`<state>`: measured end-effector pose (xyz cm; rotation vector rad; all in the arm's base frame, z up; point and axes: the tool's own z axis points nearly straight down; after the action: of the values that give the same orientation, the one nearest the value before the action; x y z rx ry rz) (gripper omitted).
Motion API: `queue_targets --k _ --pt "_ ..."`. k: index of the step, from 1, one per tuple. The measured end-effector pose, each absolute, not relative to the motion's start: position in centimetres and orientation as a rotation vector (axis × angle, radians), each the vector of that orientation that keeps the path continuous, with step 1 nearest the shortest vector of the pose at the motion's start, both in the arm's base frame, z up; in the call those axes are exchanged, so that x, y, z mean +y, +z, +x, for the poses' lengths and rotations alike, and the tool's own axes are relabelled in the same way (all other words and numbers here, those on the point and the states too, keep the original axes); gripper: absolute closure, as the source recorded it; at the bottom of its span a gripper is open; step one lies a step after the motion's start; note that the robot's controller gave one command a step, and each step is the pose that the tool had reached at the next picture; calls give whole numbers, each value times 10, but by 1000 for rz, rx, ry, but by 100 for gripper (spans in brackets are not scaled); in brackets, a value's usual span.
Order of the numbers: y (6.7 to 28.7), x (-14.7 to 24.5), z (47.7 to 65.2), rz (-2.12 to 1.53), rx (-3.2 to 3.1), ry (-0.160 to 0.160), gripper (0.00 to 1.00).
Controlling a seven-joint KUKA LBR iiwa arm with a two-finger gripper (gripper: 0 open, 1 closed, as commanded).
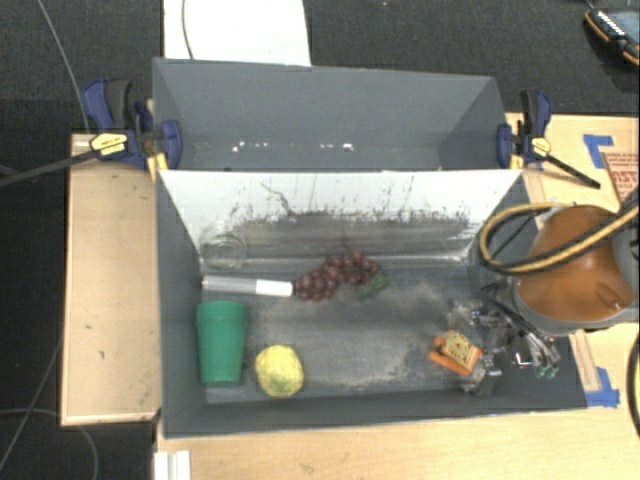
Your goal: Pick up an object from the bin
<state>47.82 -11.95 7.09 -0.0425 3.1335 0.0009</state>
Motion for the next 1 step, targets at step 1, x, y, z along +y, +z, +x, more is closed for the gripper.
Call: queue_targets --k 1 --pt "71 -122 478 259 3122 0 100"
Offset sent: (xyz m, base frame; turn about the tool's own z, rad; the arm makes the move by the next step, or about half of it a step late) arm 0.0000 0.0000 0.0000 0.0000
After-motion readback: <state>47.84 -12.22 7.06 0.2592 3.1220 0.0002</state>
